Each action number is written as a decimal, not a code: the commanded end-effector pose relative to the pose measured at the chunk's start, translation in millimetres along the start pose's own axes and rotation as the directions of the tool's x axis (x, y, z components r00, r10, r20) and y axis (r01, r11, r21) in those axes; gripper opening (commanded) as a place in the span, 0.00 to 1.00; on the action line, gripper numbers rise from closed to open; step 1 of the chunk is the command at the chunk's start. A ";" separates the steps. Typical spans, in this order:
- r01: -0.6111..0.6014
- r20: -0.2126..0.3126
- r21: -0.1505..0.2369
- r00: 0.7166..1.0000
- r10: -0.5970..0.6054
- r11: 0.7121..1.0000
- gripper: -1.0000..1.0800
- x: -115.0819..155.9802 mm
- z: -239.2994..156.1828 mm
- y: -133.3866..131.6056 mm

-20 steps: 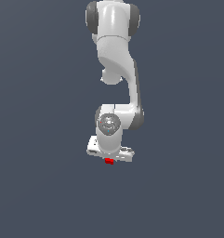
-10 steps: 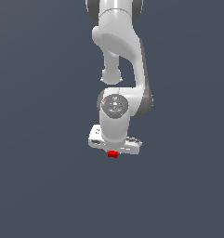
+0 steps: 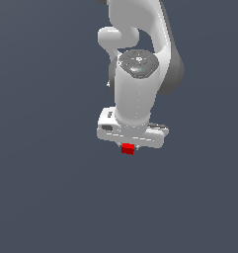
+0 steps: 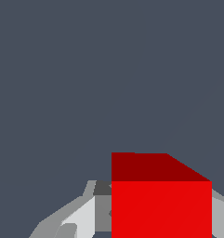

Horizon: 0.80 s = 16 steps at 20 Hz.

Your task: Pick up the red cube and move it to a goal position.

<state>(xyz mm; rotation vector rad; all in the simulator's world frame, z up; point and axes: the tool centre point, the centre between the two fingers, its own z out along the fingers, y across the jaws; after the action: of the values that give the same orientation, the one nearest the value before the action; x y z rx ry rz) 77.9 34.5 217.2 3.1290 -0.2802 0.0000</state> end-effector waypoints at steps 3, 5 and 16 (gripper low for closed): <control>0.000 0.000 0.000 1.000 0.000 1.000 0.00 -4.2 -50.3 -10.7; 0.000 0.000 0.000 1.000 0.000 1.000 0.00 -5.5 -70.1 -15.1; 0.000 0.000 0.000 1.000 0.000 1.000 0.00 -7.3 -131.7 -29.4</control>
<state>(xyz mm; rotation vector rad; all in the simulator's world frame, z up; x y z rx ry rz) 75.9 63.7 343.9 3.1291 -0.2800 0.0011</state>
